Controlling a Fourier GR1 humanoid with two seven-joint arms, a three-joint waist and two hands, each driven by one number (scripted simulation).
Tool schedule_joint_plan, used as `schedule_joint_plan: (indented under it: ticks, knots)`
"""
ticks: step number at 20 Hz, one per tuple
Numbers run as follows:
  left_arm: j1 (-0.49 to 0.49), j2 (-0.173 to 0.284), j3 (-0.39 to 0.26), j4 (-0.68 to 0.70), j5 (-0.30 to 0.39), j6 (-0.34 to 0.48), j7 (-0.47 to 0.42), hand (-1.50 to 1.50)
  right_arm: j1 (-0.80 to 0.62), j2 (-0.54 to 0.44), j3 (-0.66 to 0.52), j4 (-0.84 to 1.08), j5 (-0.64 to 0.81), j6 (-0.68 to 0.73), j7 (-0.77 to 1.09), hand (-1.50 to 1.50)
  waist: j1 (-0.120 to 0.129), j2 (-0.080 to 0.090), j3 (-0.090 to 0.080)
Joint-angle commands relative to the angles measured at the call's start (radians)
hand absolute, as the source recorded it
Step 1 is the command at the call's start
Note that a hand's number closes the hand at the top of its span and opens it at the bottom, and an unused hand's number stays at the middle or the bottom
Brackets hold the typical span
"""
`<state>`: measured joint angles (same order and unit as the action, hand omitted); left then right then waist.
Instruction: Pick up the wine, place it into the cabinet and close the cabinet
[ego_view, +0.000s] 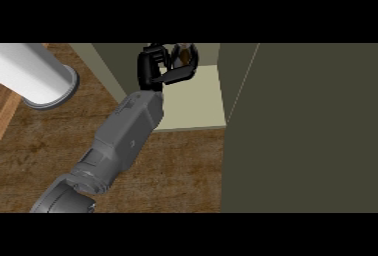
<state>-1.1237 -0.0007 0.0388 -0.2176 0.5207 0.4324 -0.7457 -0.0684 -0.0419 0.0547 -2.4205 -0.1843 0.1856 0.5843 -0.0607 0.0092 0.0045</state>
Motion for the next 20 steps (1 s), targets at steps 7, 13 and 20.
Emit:
schedule_joint_plan:
  ticks: [7,13,20]
  knots:
    - [-0.015,0.022,0.020,0.089,-0.017,0.007,0.002,-1.50,-0.037,0.009,0.020,-0.035,-0.007,-0.024,0.023,-1.50,0.006,0.011,-0.006]
    - [0.007,0.028,0.011,0.120,-0.040,0.037,-0.020,-1.50,0.018,-0.003,-0.003,-0.066,-0.053,0.008,0.003,-1.50,-0.013,0.016,-0.005]
    - [0.003,0.045,-0.020,0.146,-0.088,0.060,-0.007,-1.50,-0.042,-0.001,0.002,-0.049,-0.033,-0.027,0.046,-1.50,-0.006,0.015,-0.006]
